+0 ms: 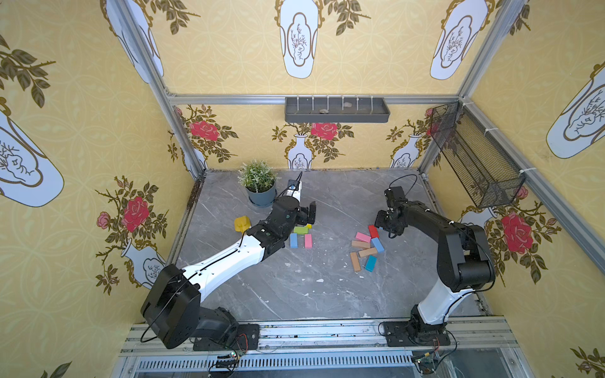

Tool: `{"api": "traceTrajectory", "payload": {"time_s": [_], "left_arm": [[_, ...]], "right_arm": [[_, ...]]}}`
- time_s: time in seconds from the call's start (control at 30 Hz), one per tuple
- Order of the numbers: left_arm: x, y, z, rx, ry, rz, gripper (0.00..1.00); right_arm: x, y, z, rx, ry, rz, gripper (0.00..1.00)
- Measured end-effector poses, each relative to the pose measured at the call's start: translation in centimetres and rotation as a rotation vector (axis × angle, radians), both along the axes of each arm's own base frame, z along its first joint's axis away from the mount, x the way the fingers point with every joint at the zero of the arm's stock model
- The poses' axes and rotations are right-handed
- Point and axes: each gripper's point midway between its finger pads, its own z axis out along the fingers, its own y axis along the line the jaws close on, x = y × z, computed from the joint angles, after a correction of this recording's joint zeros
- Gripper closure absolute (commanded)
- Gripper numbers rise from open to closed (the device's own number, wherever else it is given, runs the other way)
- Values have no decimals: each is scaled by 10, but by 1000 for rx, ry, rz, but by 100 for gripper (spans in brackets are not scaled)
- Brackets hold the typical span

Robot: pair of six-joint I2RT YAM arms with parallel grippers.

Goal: Assemble the number 8 with building blocks
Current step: Pick up the building block from the center of the board, then assemble the building block at the center of the board.

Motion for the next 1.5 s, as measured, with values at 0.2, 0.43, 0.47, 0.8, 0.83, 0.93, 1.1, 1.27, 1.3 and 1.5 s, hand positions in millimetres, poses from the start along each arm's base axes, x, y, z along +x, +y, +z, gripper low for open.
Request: {"api": "traceTrajectory", "payload": {"time_s": [0.2, 0.43, 0.47, 0.8, 0.83, 0.93, 1.1, 1.27, 1.3, 1.5], "left_arm": [[-5, 26, 8, -58, 14, 50, 0], [-13, 55, 13, -93, 35, 107, 0], [-13, 59, 12, -97, 39, 120, 0], [-20, 92, 2, -122, 72, 195, 0], [-21, 94, 1, -122, 73, 198, 0], [-21, 98, -1, -124, 77, 210, 0], [-24, 106, -2, -128, 78, 233, 0], [-25, 115, -3, -136, 76, 261, 0], [-25, 117, -3, -137, 76, 264, 0], [-25, 121, -6, -138, 80, 280, 0]], "right_arm": [[-23, 79, 20, 2, -17, 168, 44], [-79, 185, 18, 5, 18, 357, 44], [-87, 196, 15, 4, 25, 372, 43], [-149, 284, -15, -22, 95, 476, 42], [-153, 289, -19, -24, 102, 481, 42], [-157, 296, -27, -19, 119, 474, 42], [-160, 303, -36, -11, 140, 464, 42], [-159, 307, -38, -7, 139, 453, 41], [-159, 308, -39, -6, 139, 452, 41], [-154, 313, -41, -7, 129, 440, 40]]}}
